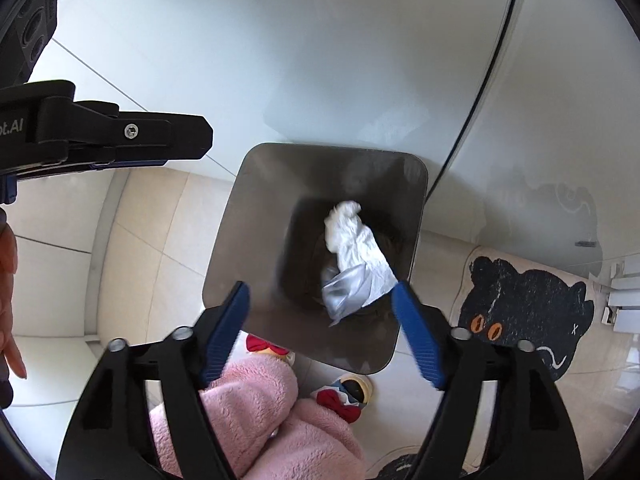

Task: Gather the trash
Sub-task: 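Carry the tissue down to the floor bin and open the left gripper, then reach the left gripper to the yellow foam net and grasp it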

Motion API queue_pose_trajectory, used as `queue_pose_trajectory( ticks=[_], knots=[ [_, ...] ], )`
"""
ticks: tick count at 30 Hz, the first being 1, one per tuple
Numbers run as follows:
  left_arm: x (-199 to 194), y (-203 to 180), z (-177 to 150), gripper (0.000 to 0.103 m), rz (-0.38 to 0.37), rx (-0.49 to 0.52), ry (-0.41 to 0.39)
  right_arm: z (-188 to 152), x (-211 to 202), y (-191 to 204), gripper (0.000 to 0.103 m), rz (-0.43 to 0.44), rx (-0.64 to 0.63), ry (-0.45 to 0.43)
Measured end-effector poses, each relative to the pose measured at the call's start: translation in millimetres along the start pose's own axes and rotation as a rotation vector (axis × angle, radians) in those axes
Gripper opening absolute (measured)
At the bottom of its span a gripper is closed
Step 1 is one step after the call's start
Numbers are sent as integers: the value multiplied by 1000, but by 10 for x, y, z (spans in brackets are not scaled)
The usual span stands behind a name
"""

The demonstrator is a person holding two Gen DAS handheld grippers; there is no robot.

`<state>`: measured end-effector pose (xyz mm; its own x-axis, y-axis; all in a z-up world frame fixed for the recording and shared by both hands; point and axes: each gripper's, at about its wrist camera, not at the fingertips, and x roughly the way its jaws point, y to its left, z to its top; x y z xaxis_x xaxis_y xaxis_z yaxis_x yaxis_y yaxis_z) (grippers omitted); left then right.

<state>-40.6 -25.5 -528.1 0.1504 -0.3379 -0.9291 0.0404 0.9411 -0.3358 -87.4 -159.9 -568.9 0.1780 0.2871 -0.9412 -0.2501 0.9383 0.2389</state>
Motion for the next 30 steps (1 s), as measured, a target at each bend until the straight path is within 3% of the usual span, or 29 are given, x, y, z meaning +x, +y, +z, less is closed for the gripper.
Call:
queue_pose_trajectory(
  ticks=[5,12,22,30],
  knots=[
    [-344,-49,-5,95,15,-7,-27,6,-319,7,100,-2,13,10],
    [-1264,-249,-154,95,28,5,-64,63,-1329,-43,100,17,30,-64],
    [-2853,-579,16,95,31,76,-274,441,-2963,15,100,6,67,-245],
    [-3446,-742,430,95,24,145,-369,919,-3713,20,100,-2,93,-410]
  ],
)
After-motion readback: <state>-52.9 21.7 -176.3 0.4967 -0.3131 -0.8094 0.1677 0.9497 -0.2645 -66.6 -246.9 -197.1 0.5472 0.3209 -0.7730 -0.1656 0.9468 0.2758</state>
